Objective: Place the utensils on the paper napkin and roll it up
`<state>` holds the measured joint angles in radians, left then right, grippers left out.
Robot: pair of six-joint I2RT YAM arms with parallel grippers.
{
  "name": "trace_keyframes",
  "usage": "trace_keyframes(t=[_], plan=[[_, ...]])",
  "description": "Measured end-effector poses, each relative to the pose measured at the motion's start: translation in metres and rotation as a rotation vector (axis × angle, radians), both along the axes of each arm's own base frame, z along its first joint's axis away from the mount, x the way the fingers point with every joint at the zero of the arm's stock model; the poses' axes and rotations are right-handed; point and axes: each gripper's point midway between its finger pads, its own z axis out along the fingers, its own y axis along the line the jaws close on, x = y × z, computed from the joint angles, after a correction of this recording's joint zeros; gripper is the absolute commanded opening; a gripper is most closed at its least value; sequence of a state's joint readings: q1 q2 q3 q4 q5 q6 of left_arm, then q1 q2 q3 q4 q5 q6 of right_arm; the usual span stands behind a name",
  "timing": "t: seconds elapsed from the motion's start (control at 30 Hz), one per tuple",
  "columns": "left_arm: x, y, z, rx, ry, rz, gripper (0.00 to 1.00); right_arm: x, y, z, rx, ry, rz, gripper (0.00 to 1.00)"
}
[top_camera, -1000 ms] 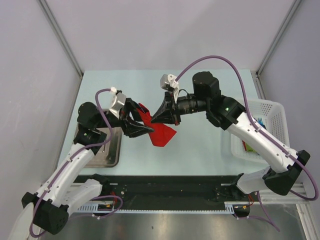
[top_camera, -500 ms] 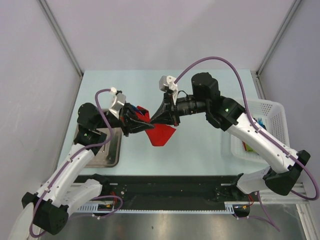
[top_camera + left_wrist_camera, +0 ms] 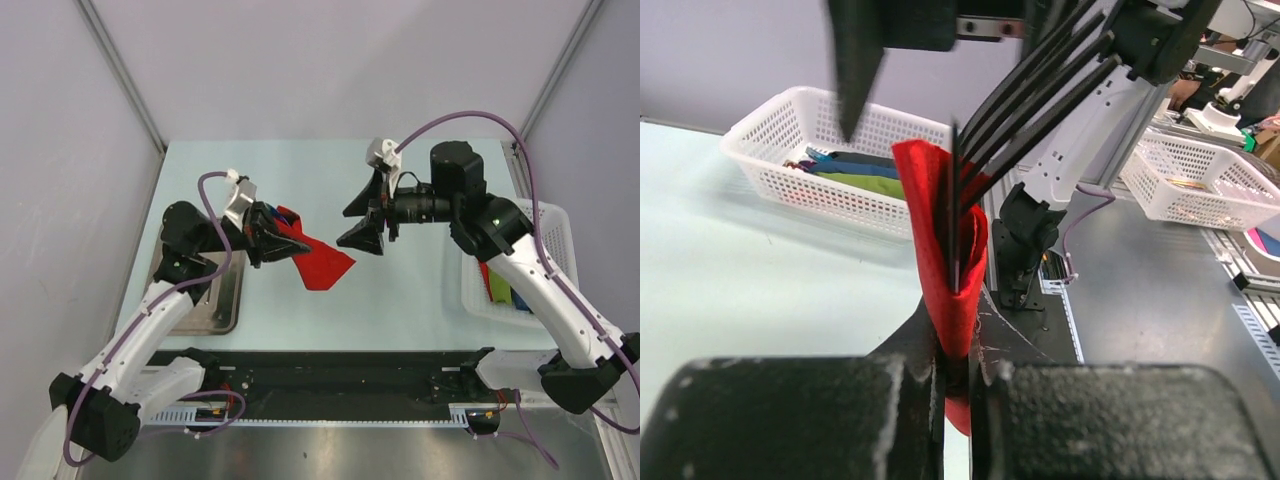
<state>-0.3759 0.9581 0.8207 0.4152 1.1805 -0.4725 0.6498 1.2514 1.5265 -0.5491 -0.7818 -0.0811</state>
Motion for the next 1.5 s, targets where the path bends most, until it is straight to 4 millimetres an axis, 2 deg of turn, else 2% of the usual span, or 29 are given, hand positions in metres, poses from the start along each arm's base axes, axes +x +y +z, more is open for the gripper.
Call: trace_keyframes(t=[0.17, 0.27, 0.3, 0.37, 0.4, 0.43, 0.47, 0.5, 0.83, 1.0, 1.17, 1.33, 1.4, 1.5], plan=[[0.011, -0.003, 0.0, 0.002, 0.033, 0.005, 0.0, -0.014, -0.012, -0.021, -0.054, 0.02, 0.019, 0.69], [0.014, -0.004, 0.006, -0.003, 0.031, 0.004, 0.0, -0.013, -0.014, -0.042, -0.095, 0.038, 0.027, 0.6], [0.015, -0.005, 0.009, -0.006, 0.026, 0.003, 0.0, -0.012, -0.015, -0.049, -0.109, 0.046, 0.026, 0.49], [0.014, -0.005, 0.013, -0.009, 0.019, 0.001, 0.0, -0.008, -0.015, -0.063, -0.134, 0.059, 0.025, 0.36], [0.014, -0.005, 0.015, -0.012, 0.012, -0.001, 0.0, -0.006, -0.015, -0.067, -0.143, 0.067, 0.025, 0.2], [0.014, -0.005, 0.017, -0.014, 0.006, -0.002, 0.0, -0.003, -0.013, -0.071, -0.149, 0.079, 0.024, 0.14], [0.014, -0.005, 0.018, -0.017, 0.0, -0.005, 0.0, -0.001, -0.012, -0.074, -0.153, 0.082, 0.026, 0.04], [0.014, -0.005, 0.02, -0.019, -0.003, -0.007, 0.0, 0.001, -0.01, -0.076, -0.154, 0.092, 0.025, 0.0], [0.011, -0.011, 0.023, -0.03, -0.009, -0.031, 0.0, 0.016, 0.007, -0.081, -0.109, 0.138, 0.066, 0.0], [0.006, -0.02, 0.028, -0.042, -0.012, -0.063, 0.0, 0.019, 0.024, -0.086, -0.083, 0.167, 0.12, 0.0], [0.016, -0.026, 0.027, -0.058, 0.031, -0.045, 0.0, 0.016, 0.044, -0.087, -0.068, 0.174, 0.181, 0.0], [0.024, -0.029, 0.027, -0.071, 0.066, -0.03, 0.0, 0.014, 0.05, -0.084, -0.062, 0.166, 0.198, 0.0], [0.027, -0.029, 0.028, -0.079, 0.071, -0.015, 0.0, 0.019, 0.047, -0.083, -0.062, 0.164, 0.184, 0.04], [0.038, -0.026, 0.031, -0.094, 0.075, 0.03, 0.0, 0.034, 0.039, -0.081, -0.064, 0.158, 0.13, 0.24]])
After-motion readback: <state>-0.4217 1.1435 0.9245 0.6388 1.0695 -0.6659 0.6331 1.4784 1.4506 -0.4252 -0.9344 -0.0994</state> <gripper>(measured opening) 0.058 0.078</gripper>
